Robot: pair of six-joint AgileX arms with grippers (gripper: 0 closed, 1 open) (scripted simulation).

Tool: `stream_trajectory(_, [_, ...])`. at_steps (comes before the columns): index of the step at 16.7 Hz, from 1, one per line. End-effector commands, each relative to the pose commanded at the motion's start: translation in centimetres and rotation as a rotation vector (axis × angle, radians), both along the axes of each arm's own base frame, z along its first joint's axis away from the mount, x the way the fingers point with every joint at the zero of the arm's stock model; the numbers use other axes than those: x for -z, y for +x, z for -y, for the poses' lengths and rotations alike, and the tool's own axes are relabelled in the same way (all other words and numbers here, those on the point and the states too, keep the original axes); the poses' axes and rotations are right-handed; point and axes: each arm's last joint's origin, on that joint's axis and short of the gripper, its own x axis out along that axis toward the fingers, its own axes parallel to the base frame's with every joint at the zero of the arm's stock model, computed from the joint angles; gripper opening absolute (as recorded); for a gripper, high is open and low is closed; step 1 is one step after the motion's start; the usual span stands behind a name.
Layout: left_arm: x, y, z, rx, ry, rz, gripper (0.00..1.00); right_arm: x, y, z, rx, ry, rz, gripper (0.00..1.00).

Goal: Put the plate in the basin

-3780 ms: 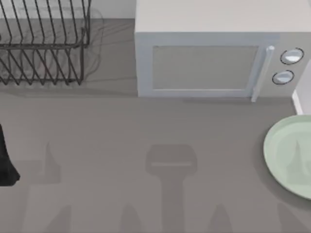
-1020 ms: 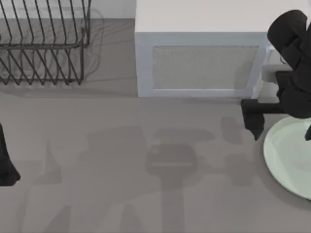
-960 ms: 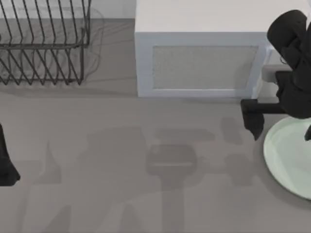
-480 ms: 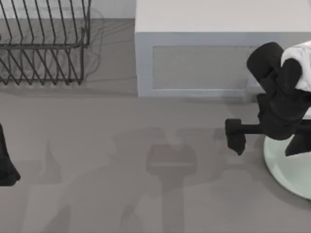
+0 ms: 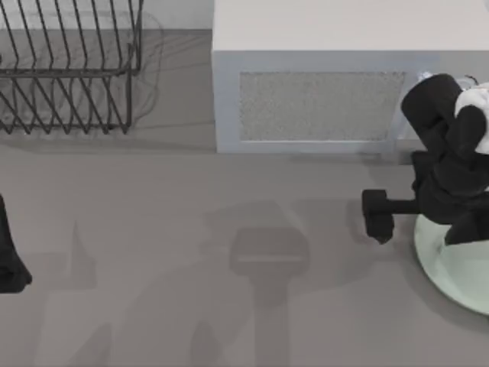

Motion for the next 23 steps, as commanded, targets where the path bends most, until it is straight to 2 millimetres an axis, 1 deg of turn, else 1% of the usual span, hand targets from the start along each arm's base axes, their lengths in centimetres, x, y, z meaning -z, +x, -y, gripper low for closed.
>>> stream_trajectory(1, [0.0, 0.0, 0.0, 0.0, 0.0, 0.0, 1.0, 0.0, 0.0, 0.0, 0.0, 0.0, 0.0, 1.0])
stream_trajectory(14, [0.0, 0.0, 0.0, 0.0, 0.0, 0.0, 1.0, 0.0, 0.0, 0.0, 0.0, 0.0, 0.0, 0.02])
stream_trajectory(15, [0.0, 0.0, 0.0, 0.0, 0.0, 0.0, 1.0, 0.0, 0.0, 0.0, 0.0, 0.0, 0.0, 0.0])
stream_trajectory(22, [0.0, 0.0, 0.0, 0.0, 0.0, 0.0, 1.0, 0.0, 0.0, 0.0, 0.0, 0.0, 0.0, 0.0])
stream_trajectory(23, [0.0, 0.0, 0.0, 0.0, 0.0, 0.0, 1.0, -2.5, 0.7, 0.0, 0.008, 0.028, 0.087, 0.0])
